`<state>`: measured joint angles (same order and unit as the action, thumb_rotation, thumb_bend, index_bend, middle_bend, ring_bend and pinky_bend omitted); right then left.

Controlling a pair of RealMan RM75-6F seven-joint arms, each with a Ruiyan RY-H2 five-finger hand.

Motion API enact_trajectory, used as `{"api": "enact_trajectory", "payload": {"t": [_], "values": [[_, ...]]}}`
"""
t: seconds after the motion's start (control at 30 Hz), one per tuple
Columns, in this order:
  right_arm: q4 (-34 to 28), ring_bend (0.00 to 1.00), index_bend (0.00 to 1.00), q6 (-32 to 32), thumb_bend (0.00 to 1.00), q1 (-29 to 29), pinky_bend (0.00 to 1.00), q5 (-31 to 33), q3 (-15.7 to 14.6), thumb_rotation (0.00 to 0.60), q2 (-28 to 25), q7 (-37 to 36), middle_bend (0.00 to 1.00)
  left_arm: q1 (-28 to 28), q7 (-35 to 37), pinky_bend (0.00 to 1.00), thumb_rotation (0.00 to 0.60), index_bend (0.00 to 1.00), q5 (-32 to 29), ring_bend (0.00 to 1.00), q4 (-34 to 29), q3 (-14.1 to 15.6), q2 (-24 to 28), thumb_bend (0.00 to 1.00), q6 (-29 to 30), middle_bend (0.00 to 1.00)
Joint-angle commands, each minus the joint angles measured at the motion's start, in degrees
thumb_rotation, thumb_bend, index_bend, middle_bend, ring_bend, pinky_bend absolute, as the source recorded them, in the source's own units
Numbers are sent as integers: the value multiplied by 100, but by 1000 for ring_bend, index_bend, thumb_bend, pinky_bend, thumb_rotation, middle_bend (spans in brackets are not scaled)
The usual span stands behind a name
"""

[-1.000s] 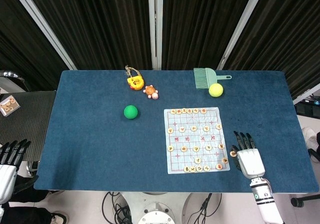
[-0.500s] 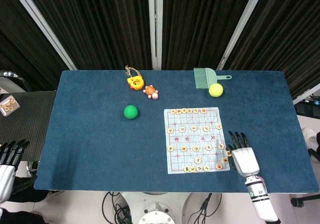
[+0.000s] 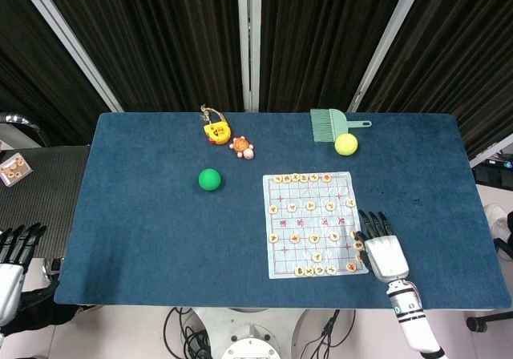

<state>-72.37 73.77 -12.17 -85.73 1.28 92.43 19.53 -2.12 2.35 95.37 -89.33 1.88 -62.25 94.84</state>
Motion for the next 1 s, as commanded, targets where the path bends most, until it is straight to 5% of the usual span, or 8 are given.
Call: {"api": "enact_trajectory", "payload": {"t": [0.03,0.3,0.53,0.7,1.0], "values": [[-22,0,363,3,313,0,0,15,-4,600,-22,16,0,1,-4,0,600,72,3,0,4,0,-4,128,0,47],[-225,0,301,371,312,85,0,-76,60,600,-267,-207,0,-3,-55,0,600,73,19,0,-43,-6,19,128,29,47],[-874,0,47,1674,298,714,0,-421,40,600,-1527,-1227,0,39,-163,0,600,72,58,0,-118,-2,-11,128,-30,47],[-948,0,0,2645,269,1417,0,-520,-147,600,-2175,-1739,0,95,-238,0,600,72,49,0,-177,-24,-17,129,-107,47],[-780,0,0,2503,268,1784,0,-209,-254,600,-2195,-2227,0,226,-397,0,600,73,42,0,-243,-75,-8,130,-259,47]]}}
